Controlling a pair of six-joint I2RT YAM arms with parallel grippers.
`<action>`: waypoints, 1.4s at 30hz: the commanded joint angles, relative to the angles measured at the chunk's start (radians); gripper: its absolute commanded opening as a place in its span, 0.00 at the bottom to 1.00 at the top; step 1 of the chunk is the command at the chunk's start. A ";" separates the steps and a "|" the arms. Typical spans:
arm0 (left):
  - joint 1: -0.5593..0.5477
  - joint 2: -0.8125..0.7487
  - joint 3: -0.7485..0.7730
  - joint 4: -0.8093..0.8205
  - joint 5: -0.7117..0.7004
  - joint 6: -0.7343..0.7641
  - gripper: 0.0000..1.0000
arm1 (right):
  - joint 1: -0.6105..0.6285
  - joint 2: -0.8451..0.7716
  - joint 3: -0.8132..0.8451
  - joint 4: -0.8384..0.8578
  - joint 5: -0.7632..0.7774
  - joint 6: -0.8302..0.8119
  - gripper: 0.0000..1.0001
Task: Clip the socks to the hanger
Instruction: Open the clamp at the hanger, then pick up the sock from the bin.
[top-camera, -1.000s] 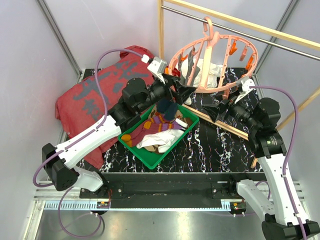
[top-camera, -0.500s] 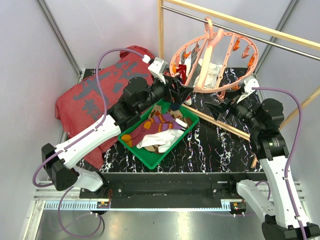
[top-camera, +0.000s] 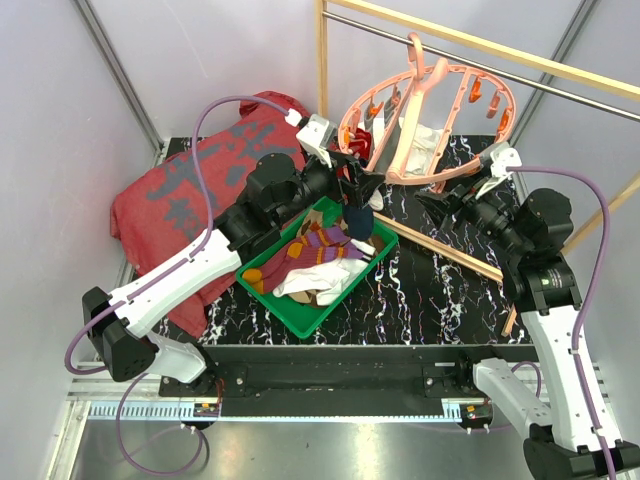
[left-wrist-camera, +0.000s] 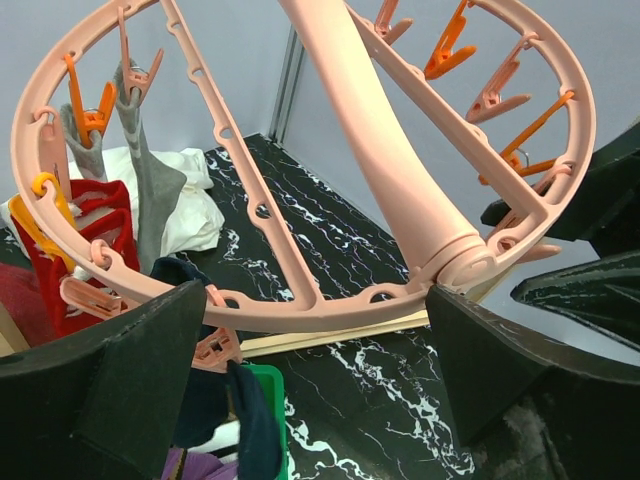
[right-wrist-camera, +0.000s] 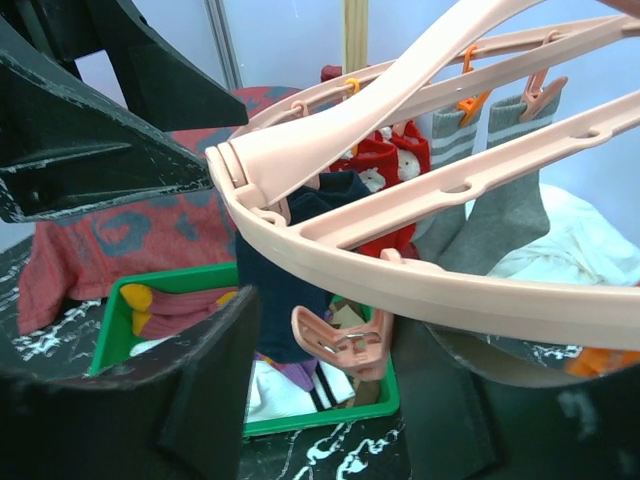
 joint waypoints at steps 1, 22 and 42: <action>0.000 -0.001 0.050 0.004 -0.017 0.032 0.98 | 0.006 -0.015 0.031 0.021 0.001 0.000 0.55; 0.000 -0.201 -0.220 0.083 -0.033 0.166 0.99 | 0.004 0.014 -0.005 -0.014 0.013 0.417 0.12; -0.204 -0.055 -0.350 -0.270 -0.331 0.201 0.89 | 0.004 0.018 -0.055 0.000 0.016 0.474 0.13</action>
